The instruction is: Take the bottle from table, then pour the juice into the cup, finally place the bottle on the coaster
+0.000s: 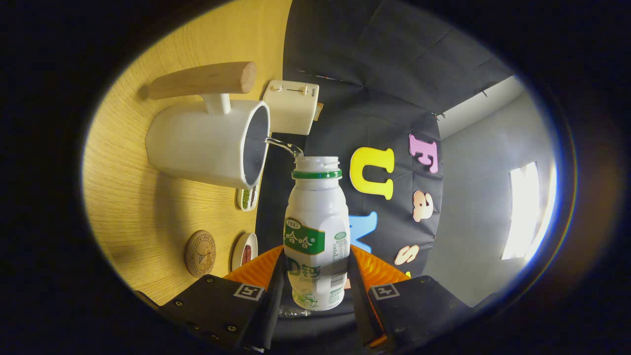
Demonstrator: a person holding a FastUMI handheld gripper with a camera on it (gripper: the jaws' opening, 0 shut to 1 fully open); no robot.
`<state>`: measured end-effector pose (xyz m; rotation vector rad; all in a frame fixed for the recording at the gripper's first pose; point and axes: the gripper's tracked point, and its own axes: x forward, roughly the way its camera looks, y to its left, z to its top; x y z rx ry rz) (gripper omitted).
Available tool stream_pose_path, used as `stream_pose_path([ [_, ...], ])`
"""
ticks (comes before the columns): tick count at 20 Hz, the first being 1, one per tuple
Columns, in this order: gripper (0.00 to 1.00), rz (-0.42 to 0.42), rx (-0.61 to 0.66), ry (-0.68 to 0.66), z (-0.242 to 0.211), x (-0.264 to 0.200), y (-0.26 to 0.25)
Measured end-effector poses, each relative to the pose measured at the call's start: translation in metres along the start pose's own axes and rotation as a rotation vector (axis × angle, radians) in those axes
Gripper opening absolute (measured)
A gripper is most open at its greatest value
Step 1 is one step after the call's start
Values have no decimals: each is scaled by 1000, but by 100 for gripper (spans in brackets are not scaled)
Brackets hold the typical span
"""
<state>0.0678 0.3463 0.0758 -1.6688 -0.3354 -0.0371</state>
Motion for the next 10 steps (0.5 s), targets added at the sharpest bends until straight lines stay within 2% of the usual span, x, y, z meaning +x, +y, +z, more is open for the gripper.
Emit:
stream_pose_path([
  [10, 64, -2, -9, 4, 0, 0, 1],
])
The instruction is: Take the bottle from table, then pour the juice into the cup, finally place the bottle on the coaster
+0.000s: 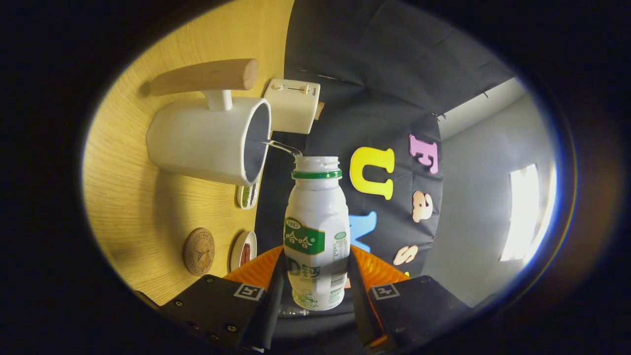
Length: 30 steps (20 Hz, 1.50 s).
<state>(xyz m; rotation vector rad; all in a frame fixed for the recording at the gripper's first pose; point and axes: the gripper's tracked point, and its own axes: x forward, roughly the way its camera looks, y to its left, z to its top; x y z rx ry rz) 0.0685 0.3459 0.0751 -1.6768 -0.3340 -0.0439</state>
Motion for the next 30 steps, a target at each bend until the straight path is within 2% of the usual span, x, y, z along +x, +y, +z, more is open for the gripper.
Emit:
stream_pose_path([
  [30, 64, -49, -56, 16, -9, 4, -12],
])
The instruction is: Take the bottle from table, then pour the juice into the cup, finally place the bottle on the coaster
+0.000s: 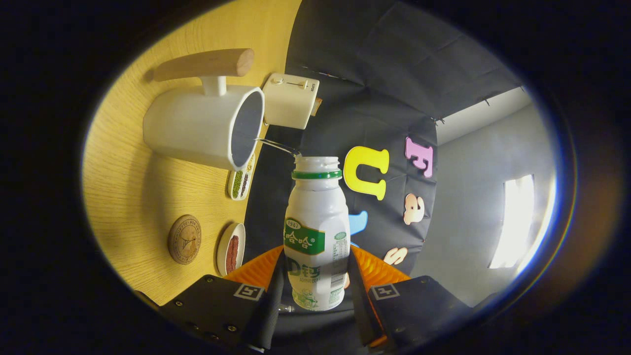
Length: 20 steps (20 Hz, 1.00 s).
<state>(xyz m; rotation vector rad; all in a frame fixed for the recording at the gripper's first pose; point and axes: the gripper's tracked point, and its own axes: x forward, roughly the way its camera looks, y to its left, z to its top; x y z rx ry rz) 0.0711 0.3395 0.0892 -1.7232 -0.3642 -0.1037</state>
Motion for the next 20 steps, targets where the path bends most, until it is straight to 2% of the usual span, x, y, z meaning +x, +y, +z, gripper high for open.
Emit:
stream_pose_path([
  [20, 64, -22, -53, -15, -3, 4, -18],
])
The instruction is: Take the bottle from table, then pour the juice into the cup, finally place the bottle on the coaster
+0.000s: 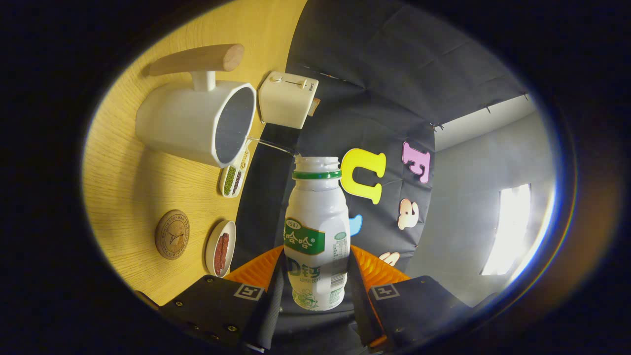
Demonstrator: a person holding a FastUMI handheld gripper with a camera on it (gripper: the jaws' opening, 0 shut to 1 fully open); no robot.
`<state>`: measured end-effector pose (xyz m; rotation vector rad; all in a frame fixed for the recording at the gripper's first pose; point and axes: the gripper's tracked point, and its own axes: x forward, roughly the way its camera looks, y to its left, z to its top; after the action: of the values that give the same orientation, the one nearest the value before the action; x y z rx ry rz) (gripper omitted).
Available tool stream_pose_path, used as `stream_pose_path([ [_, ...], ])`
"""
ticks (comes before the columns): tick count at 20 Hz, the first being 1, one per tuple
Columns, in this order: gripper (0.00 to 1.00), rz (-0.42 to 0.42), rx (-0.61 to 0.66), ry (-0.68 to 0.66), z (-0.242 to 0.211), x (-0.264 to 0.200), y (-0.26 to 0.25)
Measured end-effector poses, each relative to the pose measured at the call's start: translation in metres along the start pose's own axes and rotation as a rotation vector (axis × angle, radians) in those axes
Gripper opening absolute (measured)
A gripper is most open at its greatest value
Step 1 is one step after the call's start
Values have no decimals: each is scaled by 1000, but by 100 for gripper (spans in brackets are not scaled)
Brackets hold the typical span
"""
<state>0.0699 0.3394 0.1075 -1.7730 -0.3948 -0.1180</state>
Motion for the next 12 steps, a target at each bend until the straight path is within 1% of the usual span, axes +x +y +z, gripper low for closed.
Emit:
stream_pose_path([
  [12, 64, -20, -29, -7, -6, -3, -12],
])
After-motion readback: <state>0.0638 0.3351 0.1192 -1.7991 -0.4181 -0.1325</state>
